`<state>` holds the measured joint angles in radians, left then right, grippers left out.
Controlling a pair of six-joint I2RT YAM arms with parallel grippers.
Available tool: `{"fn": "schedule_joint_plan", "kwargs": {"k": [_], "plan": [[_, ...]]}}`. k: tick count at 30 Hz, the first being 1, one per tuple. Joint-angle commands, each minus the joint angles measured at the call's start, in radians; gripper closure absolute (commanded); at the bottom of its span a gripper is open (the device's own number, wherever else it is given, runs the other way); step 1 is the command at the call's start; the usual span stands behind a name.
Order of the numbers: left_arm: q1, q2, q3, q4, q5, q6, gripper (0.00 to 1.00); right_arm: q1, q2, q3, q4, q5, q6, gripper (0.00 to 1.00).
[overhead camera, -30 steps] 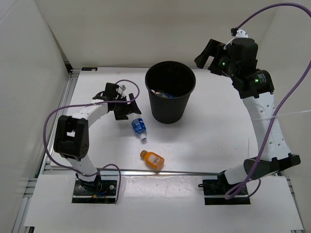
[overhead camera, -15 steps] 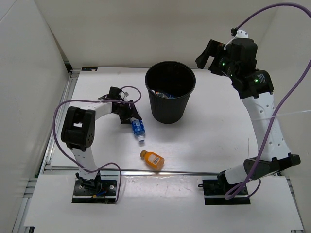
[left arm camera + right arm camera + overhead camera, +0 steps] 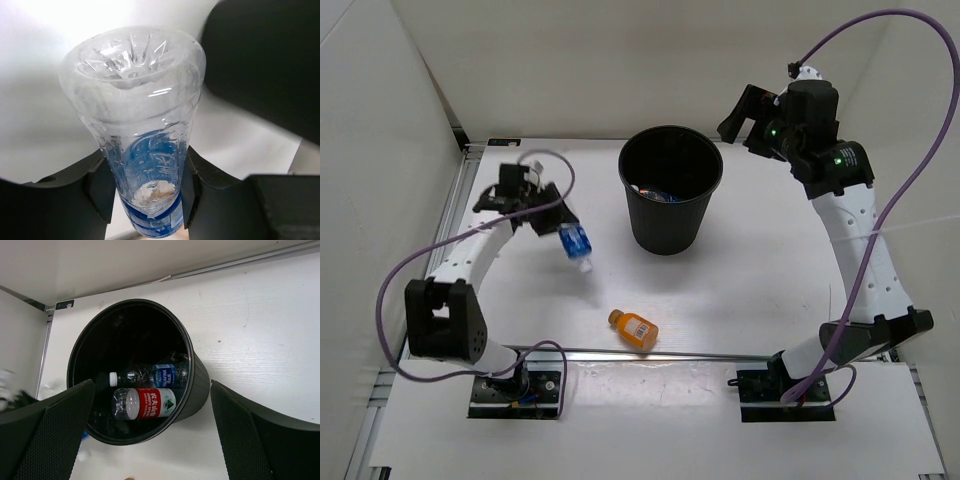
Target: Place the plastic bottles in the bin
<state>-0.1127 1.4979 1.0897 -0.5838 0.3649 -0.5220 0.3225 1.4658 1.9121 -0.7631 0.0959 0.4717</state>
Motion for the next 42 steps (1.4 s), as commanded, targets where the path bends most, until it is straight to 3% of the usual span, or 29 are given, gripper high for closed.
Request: {"fn": "schedule_joint_plan", "kwargs": {"k": [1, 4, 8, 12, 22, 28, 29, 31, 34, 36, 38, 41, 42], "plan": [[0.002, -0.111, 0.234, -0.01, -0.118, 0.022, 0.8, 0.0, 0.005, 0.011, 0.004, -0.021, 0.027, 0.01], [0.002, -0.061, 0.497, -0.019, -0.097, 0.031, 0.8, 0.0, -0.004, 0.001, 0.004, -0.021, 0.027, 0.01], [-0.077, 0.089, 0.915, -0.019, -0.064, 0.031, 0.79, 0.0, -0.025, -0.034, 0.004, 0.017, 0.016, 0.01], [-0.16, 0.255, 1.146, -0.019, -0.044, 0.022, 0.76, 0.0, -0.087, -0.065, 0.004, 0.074, -0.008, 0.01], [-0.363, 0.544, 1.374, -0.019, -0.095, 0.089, 0.67, 0.0, -0.192, -0.125, 0.004, 0.157, -0.06, 0.01], [-0.387, 0.53, 1.296, -0.019, -0.115, 0.14, 0.53, 0.0, -0.24, -0.137, 0.004, 0.153, -0.142, 0.01], [-0.387, 0.518, 1.287, -0.019, -0.115, 0.14, 0.3, 0.0, -0.252, -0.153, 0.004, 0.139, -0.142, 0.01], [-0.397, 0.486, 1.257, -0.019, -0.115, 0.14, 0.02, 0.0, -0.265, -0.18, 0.013, 0.099, -0.169, 0.01], [-0.397, 0.417, 1.204, -0.019, -0.115, 0.151, 0.0, 0.0, -0.289, -0.22, 0.013, -0.031, -0.209, 0.01], [-0.397, 0.354, 1.121, -0.019, -0.158, 0.175, 0.0, 0.0, -0.317, -0.246, 0.044, -0.282, -0.283, 0.01], [-0.397, 0.231, 1.052, -0.019, -0.251, 0.188, 0.0, 0.094, -0.327, -0.281, 0.059, -0.321, -0.346, 0.01], [-0.387, 0.017, 0.842, -0.019, -0.43, 0.198, 0.0, 0.232, -0.266, -0.269, -0.008, -0.377, -0.407, 0.01], [-0.378, -0.043, 0.702, -0.019, -0.476, 0.198, 0.0, 0.278, -0.243, -0.269, -0.066, -0.377, -0.451, 0.01]]}}
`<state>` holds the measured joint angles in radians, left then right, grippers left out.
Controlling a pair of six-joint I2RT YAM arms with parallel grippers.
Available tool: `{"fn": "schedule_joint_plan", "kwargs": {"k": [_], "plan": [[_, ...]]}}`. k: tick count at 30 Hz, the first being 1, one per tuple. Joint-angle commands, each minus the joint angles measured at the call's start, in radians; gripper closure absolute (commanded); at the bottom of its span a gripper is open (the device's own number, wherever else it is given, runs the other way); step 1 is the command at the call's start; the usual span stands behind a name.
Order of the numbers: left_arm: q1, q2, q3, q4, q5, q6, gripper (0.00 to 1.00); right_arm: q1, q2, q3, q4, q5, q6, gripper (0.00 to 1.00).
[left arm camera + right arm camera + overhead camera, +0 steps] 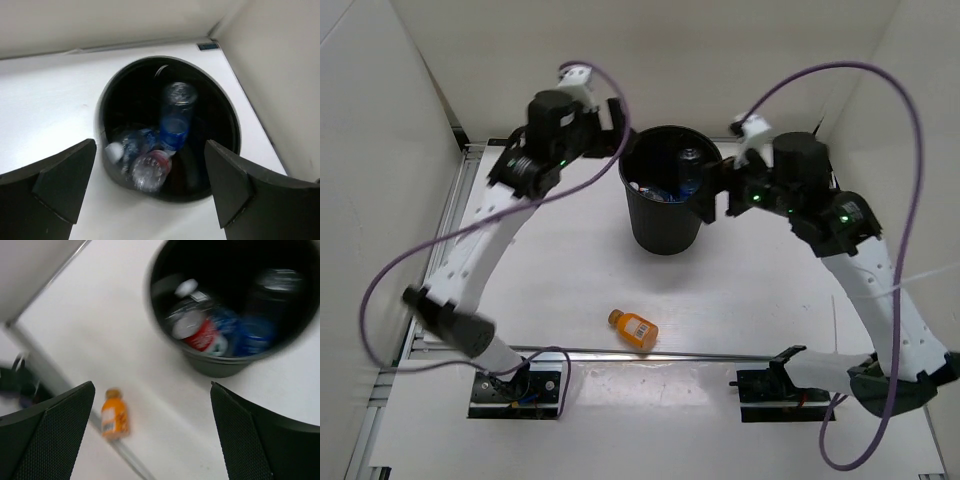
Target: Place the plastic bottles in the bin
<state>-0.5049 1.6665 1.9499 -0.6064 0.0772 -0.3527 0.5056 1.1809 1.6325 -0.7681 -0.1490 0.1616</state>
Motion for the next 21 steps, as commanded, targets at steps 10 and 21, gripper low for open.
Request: {"fn": "schedule_joint_plan", "kwargs": {"k": [10, 21], "plan": [[0.06, -0.913, -0.865, -0.123, -0.477, -0.325, 0.0, 0.56, 0.318, -0.025, -0.174, -0.058, -0.251, 0.01], [0.06, -1.017, -0.789, -0.513, -0.62, -0.431, 0.0, 0.599, 0.557, -0.065, -0.247, -0.08, -0.149, 0.01]]}}
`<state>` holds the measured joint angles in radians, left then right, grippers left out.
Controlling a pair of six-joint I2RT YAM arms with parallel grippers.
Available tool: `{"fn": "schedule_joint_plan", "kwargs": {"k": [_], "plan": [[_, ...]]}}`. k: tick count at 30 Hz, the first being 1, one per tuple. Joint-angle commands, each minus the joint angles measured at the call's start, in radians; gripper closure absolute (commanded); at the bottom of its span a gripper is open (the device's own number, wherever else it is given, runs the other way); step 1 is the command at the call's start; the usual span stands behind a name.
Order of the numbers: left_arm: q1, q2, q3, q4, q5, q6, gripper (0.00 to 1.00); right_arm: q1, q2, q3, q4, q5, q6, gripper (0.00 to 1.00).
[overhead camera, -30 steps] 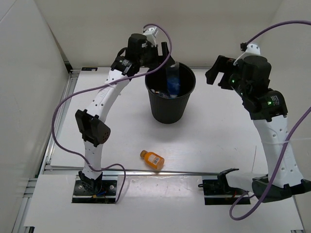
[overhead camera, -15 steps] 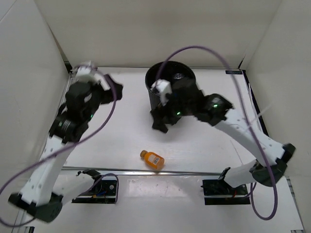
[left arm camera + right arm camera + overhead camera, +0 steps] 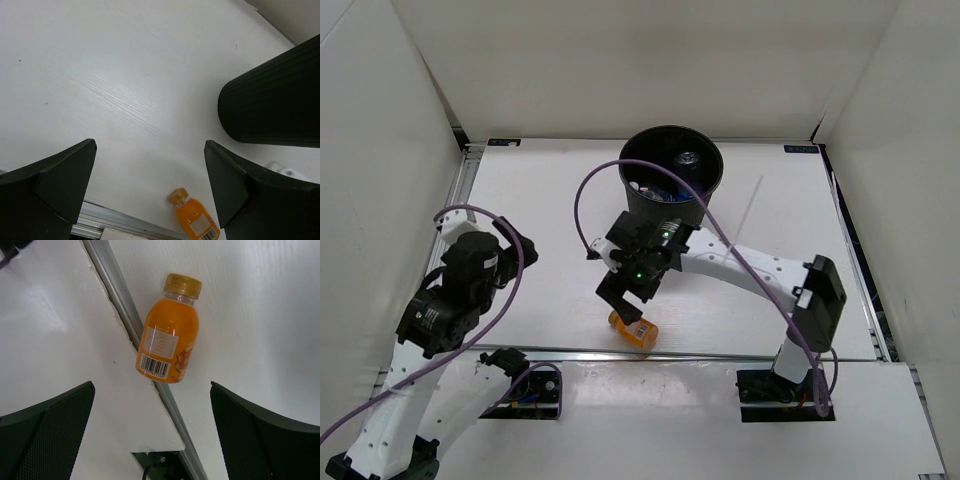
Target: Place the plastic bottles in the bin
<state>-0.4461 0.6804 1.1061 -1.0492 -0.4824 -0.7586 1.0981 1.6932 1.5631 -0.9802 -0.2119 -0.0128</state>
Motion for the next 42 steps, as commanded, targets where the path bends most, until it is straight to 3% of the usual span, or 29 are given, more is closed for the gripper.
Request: {"fn": "schedule_joint_plan", "kwargs": {"k": [1, 8, 21, 25, 29, 32, 36, 40, 42], "plan": [[0.001, -0.031, 0.055, -0.071, -0.061, -0.025, 0.0, 0.006, 0.068, 0.017, -0.035, -0.047, 0.025, 0.01], [0.001, -0.022, 0.095, -0.152, -0.05, -0.051, 0.0, 0.046, 0.249, 0.089, -0.103, -0.078, 0.071, 0.01], [0.001, -0.062, 0.175, -0.274, -0.071, -0.077, 0.0, 0.059, 0.358, -0.032, 0.021, 0.091, 0.168, 0.02], [0.001, -0.082, 0.175, -0.287, -0.097, -0.068, 0.0, 0.059, 0.419, -0.021, 0.002, 0.114, 0.177, 0.21], [0.001, -0.091, 0.175, -0.287, -0.108, -0.068, 0.0, 0.059, 0.412, -0.012, -0.02, 0.114, 0.212, 0.31], [0.001, -0.091, 0.195, -0.287, -0.139, -0.059, 0.0, 0.059, 0.327, -0.012, -0.04, 0.149, 0.244, 0.5], [0.001, -0.091, 0.239, -0.287, -0.212, -0.059, 0.0, 0.059, 0.186, 0.087, -0.124, 0.235, 0.287, 0.56], [0.001, -0.113, 0.235, -0.275, -0.26, -0.059, 0.0, 0.059, 0.128, 0.396, -0.259, 0.423, 0.306, 0.59], [0.001, -0.122, 0.201, -0.262, -0.272, -0.059, 0.0, 0.023, 0.163, 0.723, -0.385, 0.57, 0.333, 0.59]]}}
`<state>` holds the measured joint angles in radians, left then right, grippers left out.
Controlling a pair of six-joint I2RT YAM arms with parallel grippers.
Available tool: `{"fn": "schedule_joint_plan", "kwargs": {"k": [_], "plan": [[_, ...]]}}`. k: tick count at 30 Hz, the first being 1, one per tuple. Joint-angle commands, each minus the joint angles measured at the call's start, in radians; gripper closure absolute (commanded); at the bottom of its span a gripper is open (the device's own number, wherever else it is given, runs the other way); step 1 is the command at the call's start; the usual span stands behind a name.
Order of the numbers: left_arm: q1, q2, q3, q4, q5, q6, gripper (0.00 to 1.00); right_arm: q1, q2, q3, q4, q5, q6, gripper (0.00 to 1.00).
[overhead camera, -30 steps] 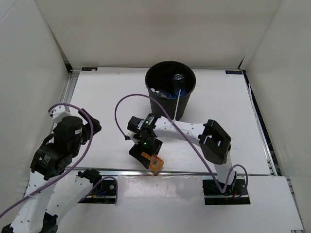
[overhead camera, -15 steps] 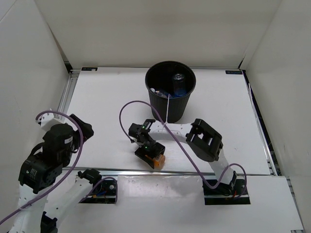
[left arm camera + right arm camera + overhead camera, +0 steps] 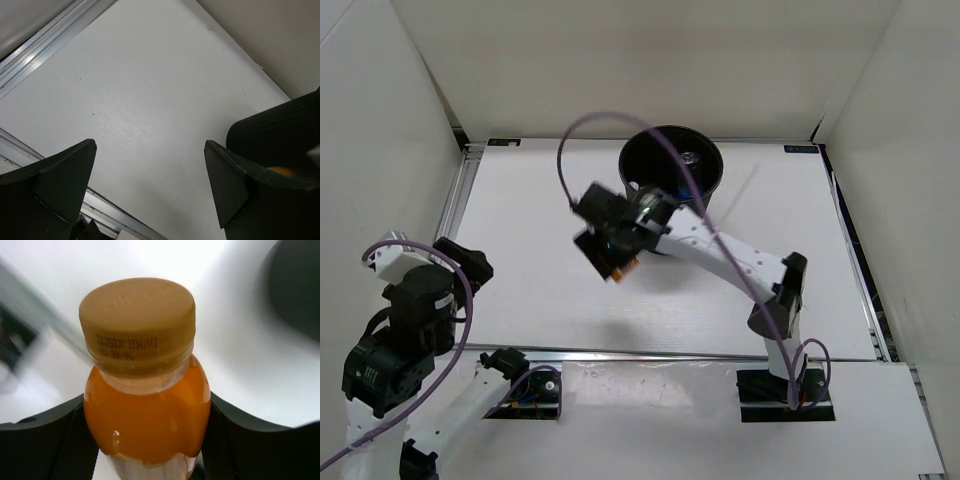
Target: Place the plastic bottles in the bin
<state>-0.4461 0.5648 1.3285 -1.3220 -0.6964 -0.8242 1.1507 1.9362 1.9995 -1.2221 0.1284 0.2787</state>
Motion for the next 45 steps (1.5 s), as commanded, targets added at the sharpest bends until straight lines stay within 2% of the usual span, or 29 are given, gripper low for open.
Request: {"fn": "schedule_joint_plan", "kwargs": {"k": [1, 2, 3, 5, 6, 7, 8, 9, 11, 14, 16, 21, 22, 23, 27, 31, 34, 37, 38, 39, 42, 45], "plan": [[0.001, -0.006, -0.032, 0.01, -0.058, 0.007, 0.0, -0.048, -0.066, 0.395, -0.167, 0.344, 0.042, 0.58], [0.001, -0.006, -0.047, 0.024, -0.058, 0.007, 0.0, -0.095, -0.066, 0.523, -0.177, 0.388, 0.042, 0.58], [0.001, -0.006, -0.048, 0.044, -0.048, 0.007, 0.0, -0.124, -0.1, 0.513, -0.124, 0.416, 0.033, 0.56], [0.001, -0.006, -0.063, 0.053, -0.037, 0.007, 0.0, -0.225, -0.231, 0.382, 0.013, 0.433, 0.004, 0.55], [0.001, -0.006, -0.072, 0.069, -0.037, 0.007, 0.0, -0.264, -0.265, 0.311, 0.142, 0.433, -0.007, 0.55], [0.001, -0.006, -0.072, 0.069, -0.037, 0.007, 0.0, -0.302, -0.288, 0.226, 0.188, 0.38, -0.019, 0.55], [0.001, -0.006, -0.072, 0.069, -0.037, 0.007, 0.0, -0.378, -0.289, 0.225, 0.215, 0.352, -0.019, 0.55], [0.001, -0.006, -0.072, 0.079, -0.037, 0.007, 0.0, -0.413, -0.273, 0.225, 0.229, 0.324, -0.03, 0.57], [0.001, 0.003, -0.072, 0.079, -0.037, 0.007, 0.0, -0.482, -0.185, 0.332, 0.23, 0.246, -0.073, 0.57], [0.001, 0.003, -0.081, 0.089, -0.037, 0.007, 0.0, -0.505, -0.067, 0.422, 0.289, 0.211, -0.14, 0.51], [0.001, 0.003, -0.081, 0.089, -0.037, -0.003, 0.0, -0.505, -0.056, 0.423, 0.324, 0.211, -0.15, 0.5], [0.001, 0.003, -0.091, 0.079, -0.026, -0.021, 0.0, -0.542, -0.013, 0.423, 0.325, 0.168, -0.125, 0.34], [0.001, 0.003, -0.091, 0.079, -0.026, -0.012, 0.0, -0.554, -0.013, 0.398, 0.325, 0.151, -0.113, 0.26], [0.001, 0.003, -0.101, 0.092, -0.015, -0.012, 0.0, -0.554, -0.013, 0.398, 0.325, 0.131, -0.113, 0.1], [0.001, -0.019, -0.123, 0.083, -0.015, -0.022, 0.0, -0.565, -0.022, 0.377, 0.325, 0.108, -0.095, 0.0], [0.001, -0.029, -0.147, 0.072, -0.015, -0.049, 0.0, -0.574, -0.063, 0.377, 0.316, 0.108, -0.067, 0.0], [0.001, -0.029, -0.157, 0.085, -0.015, -0.049, 0.0, -0.583, -0.12, 0.345, 0.288, 0.163, -0.006, 0.0], [0.001, -0.01, -0.175, 0.107, 0.004, -0.021, 0.0, -0.649, -0.215, 0.263, 0.256, 0.076, 0.092, 0.0], [0.001, 0.006, -0.186, 0.107, 0.005, -0.021, 0.0, -0.669, -0.238, 0.189, 0.243, 0.039, 0.138, 0.0], [0.001, 0.021, -0.199, 0.107, 0.005, -0.021, 0.0, -0.712, -0.278, 0.153, 0.243, -0.055, 0.154, 0.0], [0.001, 0.033, -0.224, 0.116, -0.006, -0.021, 0.0, -0.772, -0.325, 0.046, 0.233, -0.188, 0.18, 0.0], [0.001, 0.043, -0.245, 0.116, -0.028, -0.033, 0.0, -0.763, -0.348, -0.01, 0.223, -0.153, 0.154, 0.0]]}}
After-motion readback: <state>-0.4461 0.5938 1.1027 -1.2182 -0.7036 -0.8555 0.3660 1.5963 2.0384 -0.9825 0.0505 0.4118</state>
